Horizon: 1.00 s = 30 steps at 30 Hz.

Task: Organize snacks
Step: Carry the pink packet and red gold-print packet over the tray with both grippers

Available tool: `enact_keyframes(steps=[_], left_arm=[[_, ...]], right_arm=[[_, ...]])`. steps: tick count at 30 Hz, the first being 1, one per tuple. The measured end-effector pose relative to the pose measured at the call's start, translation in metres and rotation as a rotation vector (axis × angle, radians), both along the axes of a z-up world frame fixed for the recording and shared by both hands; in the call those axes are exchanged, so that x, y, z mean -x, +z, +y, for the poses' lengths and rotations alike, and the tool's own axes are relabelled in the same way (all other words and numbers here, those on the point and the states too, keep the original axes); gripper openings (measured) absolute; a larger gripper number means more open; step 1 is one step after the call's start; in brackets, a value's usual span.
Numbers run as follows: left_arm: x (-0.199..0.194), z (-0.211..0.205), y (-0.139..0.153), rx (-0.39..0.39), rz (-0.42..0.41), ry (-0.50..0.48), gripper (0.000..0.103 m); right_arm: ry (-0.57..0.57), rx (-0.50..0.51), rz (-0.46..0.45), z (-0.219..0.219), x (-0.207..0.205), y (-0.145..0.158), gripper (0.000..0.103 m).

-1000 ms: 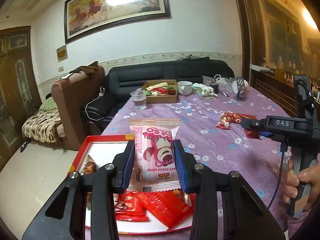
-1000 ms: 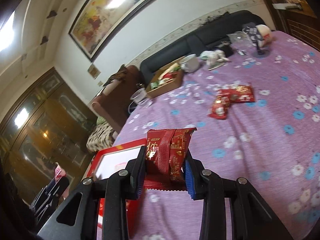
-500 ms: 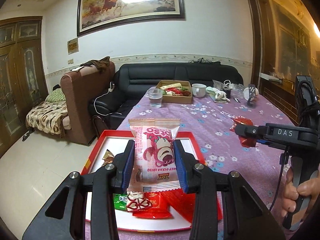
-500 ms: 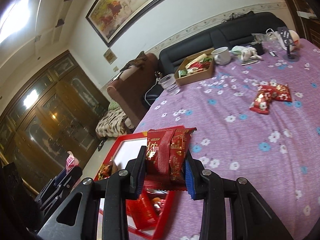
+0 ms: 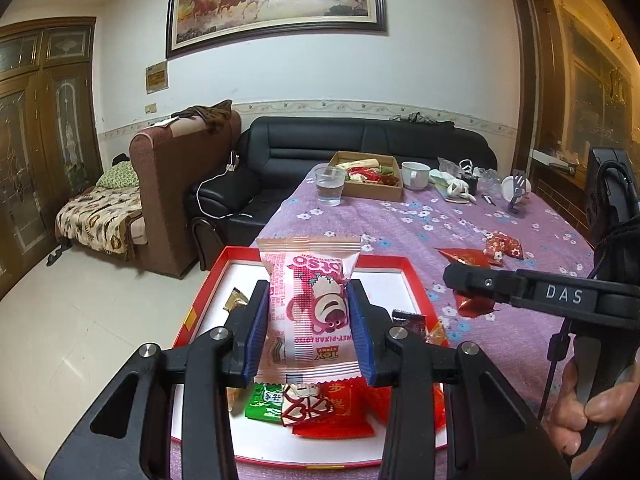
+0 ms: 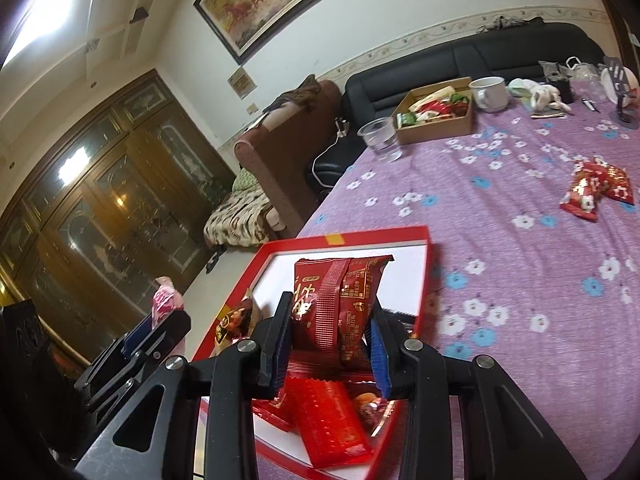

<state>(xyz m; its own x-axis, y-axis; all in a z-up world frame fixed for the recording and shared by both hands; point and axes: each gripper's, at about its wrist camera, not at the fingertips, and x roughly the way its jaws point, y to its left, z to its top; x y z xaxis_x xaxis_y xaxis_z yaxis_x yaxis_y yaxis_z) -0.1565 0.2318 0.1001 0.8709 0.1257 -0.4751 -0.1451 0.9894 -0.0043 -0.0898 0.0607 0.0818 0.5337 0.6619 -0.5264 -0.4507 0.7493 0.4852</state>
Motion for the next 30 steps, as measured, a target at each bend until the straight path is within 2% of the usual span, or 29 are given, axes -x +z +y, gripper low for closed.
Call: enact_keyframes(steps=[13,30], left_arm=[[-0.008,0.020,-0.019,0.027,0.046,0.029,0.036],[-0.022,0.021,-0.048,0.021,0.133,0.040,0.036]], right_arm=[[0.053,0.027,0.030,0.031,-0.002,-0.018,0.035],[0.116,0.080,0.070,0.062,-0.005,-0.048,0.036]])
